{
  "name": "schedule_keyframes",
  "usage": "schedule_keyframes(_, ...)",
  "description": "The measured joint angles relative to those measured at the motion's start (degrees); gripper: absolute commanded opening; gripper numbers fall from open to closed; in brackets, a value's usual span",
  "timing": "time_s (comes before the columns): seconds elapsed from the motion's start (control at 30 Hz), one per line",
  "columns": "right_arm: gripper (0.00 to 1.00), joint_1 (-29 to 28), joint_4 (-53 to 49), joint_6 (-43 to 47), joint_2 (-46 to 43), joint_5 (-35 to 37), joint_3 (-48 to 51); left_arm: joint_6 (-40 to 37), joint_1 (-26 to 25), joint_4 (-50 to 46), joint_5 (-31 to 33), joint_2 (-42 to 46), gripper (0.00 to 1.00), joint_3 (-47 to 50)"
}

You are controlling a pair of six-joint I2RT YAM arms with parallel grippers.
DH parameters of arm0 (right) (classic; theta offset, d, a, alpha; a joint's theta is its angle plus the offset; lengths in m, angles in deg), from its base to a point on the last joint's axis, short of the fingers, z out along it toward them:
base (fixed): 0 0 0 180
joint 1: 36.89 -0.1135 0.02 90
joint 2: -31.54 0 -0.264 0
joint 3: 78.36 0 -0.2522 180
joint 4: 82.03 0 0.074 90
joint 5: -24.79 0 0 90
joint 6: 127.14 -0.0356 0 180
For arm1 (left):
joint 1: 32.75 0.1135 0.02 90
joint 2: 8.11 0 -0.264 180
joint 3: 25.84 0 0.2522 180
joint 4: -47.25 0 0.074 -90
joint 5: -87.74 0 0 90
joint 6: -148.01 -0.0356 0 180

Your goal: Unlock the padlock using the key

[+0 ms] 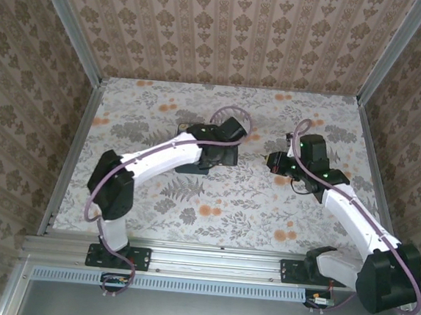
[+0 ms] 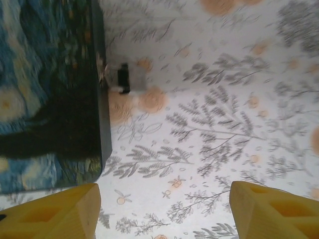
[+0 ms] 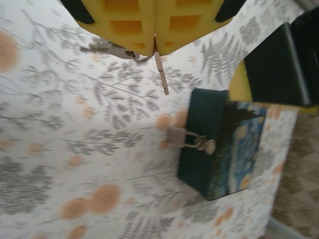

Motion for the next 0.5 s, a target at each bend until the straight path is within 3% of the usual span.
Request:
schedule_keyframes(0.17,0.00,8.0,-4.3,-0.2,-3.4,5.1,0.1,21.7,-2.9,-9.3,8.6,-15.4,0.73,-19.2)
schedule_keyframes(0.33,0.00,9.3,-4.5,0.0,-2.9,5.2,0.1,36.1,-3.3,-17.6,9.7,-30.3,0.70,-37.6)
schedule_keyframes(0.5,0.00,9.8,-4.5,0.4,-2.4,5.1,0.0,45.6,-2.7,-20.9,9.8,-37.1,0.68,-41.7)
